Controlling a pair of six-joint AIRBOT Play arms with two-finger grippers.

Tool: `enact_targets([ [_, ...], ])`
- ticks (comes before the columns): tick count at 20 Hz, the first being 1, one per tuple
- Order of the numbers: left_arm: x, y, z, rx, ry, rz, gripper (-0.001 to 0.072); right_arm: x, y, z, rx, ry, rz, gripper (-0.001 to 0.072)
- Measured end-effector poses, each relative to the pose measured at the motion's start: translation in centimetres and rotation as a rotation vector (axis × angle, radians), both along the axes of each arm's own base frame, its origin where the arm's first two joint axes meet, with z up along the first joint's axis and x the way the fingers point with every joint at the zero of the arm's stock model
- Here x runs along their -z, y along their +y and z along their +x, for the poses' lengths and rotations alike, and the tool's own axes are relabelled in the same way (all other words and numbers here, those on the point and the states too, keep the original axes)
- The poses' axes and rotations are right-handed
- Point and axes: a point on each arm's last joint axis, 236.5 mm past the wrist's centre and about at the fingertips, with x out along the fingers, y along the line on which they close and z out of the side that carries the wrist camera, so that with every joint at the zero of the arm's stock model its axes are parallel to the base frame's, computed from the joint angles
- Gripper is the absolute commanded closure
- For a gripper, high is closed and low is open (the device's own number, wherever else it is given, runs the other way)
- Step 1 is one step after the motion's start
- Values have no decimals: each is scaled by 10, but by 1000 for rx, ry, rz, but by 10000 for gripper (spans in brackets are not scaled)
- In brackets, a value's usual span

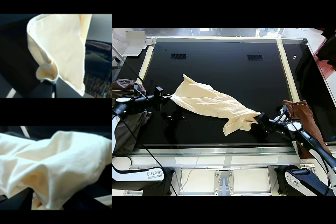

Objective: Fold the shirts.

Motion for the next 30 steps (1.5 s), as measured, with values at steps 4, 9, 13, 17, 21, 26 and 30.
enact_targets([
  [4, -1, 0, 0, 2, -3, 3, 700, -31, -4, 32, 24, -101, -12, 695],
  [9, -50, 13, 0, 21, -150, 93, 700, -99, 13, 56, -126, -277, -52, 696],
  [13, -165, 50, -25, -48, -412, 264, 701, -214, 29, 43, -361, -527, -190, 697],
  [17, -311, 73, -94, -194, -722, 541, 701, -371, 25, -16, -448, -853, -370, 699],
  [21, -444, 54, -171, -324, -988, 847, 702, -511, 17, -108, -406, -1191, -493, 700],
  [26, -519, 25, -198, -284, -1090, 1010, 704, -563, 1, -153, -365, -1301, -630, 699],
  [30, -471, 47, -150, -115, -918, 865, 704, -507, -13, -86, -436, -1043, -717, 697],
])
